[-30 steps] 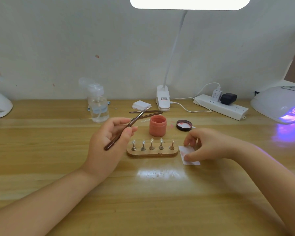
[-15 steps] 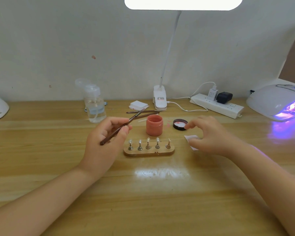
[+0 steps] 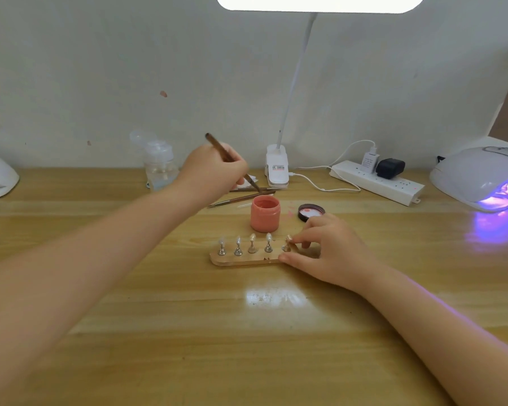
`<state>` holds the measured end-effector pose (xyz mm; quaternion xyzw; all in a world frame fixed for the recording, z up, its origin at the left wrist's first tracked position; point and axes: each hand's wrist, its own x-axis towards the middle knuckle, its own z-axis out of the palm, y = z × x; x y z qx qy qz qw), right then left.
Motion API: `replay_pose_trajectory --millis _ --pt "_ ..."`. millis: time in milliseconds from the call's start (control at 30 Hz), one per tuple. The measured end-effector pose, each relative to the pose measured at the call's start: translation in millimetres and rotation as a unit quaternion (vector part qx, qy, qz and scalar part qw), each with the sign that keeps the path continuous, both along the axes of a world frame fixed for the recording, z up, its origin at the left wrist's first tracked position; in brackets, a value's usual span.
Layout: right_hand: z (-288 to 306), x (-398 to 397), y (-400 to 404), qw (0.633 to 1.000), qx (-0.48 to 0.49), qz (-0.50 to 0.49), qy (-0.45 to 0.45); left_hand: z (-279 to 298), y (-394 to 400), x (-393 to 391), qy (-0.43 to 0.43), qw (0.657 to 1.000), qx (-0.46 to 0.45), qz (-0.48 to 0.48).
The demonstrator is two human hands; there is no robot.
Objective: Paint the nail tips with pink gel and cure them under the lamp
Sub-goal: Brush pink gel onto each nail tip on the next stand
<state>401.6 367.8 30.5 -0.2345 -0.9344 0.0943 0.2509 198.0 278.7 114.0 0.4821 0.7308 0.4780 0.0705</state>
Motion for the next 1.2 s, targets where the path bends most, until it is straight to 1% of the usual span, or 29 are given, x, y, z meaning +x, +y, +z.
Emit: replay_pose_trajectory --millis 67,167,367,433,500,533,600,667,767,833,933,1067,1133,1200 --pt "-0.7 -1.2 -0.8 1.0 0.015 0.002 -0.003 4.8 10.3 4.1 0.029 0.999 -0.045 -0.002" --pt "-1.4 -1.8 -2.2 1.0 0.016 0.002 0.006 6.0 22.9 9.0 0.055 0.995 -0.087 -0.01" --pt "-2.9 -3.0 -7.0 0.998 0.026 -0.017 0.059 -1.2 38.2 14.3 0.074 0.985 -0.152 -0.018" --pt "-2.4 -3.5 -8.4 0.998 0.03 -0.014 0.056 -3.9 38.9 15.1 0.077 0.982 -0.173 -0.016" --pt "-2.3 -4.0 -9.5 0.998 0.032 -0.007 0.049 -6.1 38.6 14.5 0.065 0.982 -0.175 -0.014" --pt "-2.3 -3.8 -9.9 0.998 0.03 -0.007 0.046 -6.6 37.9 13.2 0.052 0.985 -0.164 -0.011" --pt "-3.0 -3.8 -9.7 0.999 0.022 -0.01 0.049 -6.6 35.1 8.8 0.004 0.993 -0.115 0.012" --pt "-3.8 -3.8 -9.2 0.998 0.008 -0.016 0.055 -7.4 30.7 1.8 -0.08 0.995 -0.048 0.043" --pt "-4.5 -5.3 -9.0 0.998 -0.006 -0.018 0.059 -11.1 19.7 -8.5 -0.207 0.974 0.022 0.085" --pt "-4.6 -5.8 -9.1 0.998 -0.007 -0.02 0.06 -14.5 12.6 -13.5 -0.257 0.961 0.035 0.092" --pt "-4.1 -4.7 -9.5 0.998 0.006 -0.017 0.058 -20.3 4.9 -18.7 -0.301 0.949 0.035 0.093" --pt "-4.3 -3.7 -11.2 0.998 0.048 -0.006 0.05 -24.2 -2.1 -23.0 -0.332 0.937 0.054 0.095" --pt "-5.1 -3.4 -11.9 0.996 0.056 -0.007 0.063 -24.9 -3.1 -21.5 -0.353 0.93 0.072 0.077" --pt "-4.3 -3.5 -13.0 0.995 0.042 -0.012 0.095 -27.3 -2.7 -17.8 -0.368 0.926 0.07 0.059"
